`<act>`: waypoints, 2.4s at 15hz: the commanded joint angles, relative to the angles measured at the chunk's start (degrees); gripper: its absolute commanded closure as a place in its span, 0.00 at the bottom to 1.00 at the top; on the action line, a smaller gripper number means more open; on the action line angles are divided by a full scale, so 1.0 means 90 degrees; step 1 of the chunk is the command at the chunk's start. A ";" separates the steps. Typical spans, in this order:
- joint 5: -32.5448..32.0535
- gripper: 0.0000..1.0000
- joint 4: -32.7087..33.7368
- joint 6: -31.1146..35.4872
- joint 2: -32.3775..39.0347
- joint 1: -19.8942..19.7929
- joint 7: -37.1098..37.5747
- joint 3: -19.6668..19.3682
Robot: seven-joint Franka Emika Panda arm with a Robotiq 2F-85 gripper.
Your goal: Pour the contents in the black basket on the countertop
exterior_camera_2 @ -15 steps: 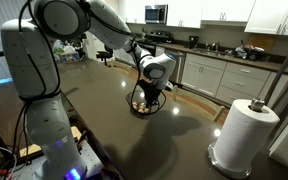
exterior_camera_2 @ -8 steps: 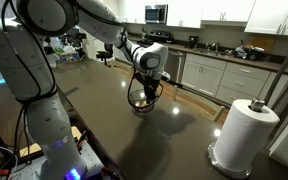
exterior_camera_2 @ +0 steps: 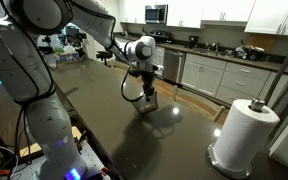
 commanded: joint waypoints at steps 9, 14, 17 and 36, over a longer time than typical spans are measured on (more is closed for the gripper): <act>-0.1827 0.99 0.0604 -0.3123 0.0011 0.0062 0.2745 0.0273; -0.2294 0.99 0.1133 -0.4814 0.0605 0.0163 0.2572 0.0285; -0.2584 0.99 0.1470 -0.5437 0.1048 0.0270 0.2451 0.0245; -0.3663 0.99 0.2526 -0.6309 0.2242 0.0584 0.2260 0.0123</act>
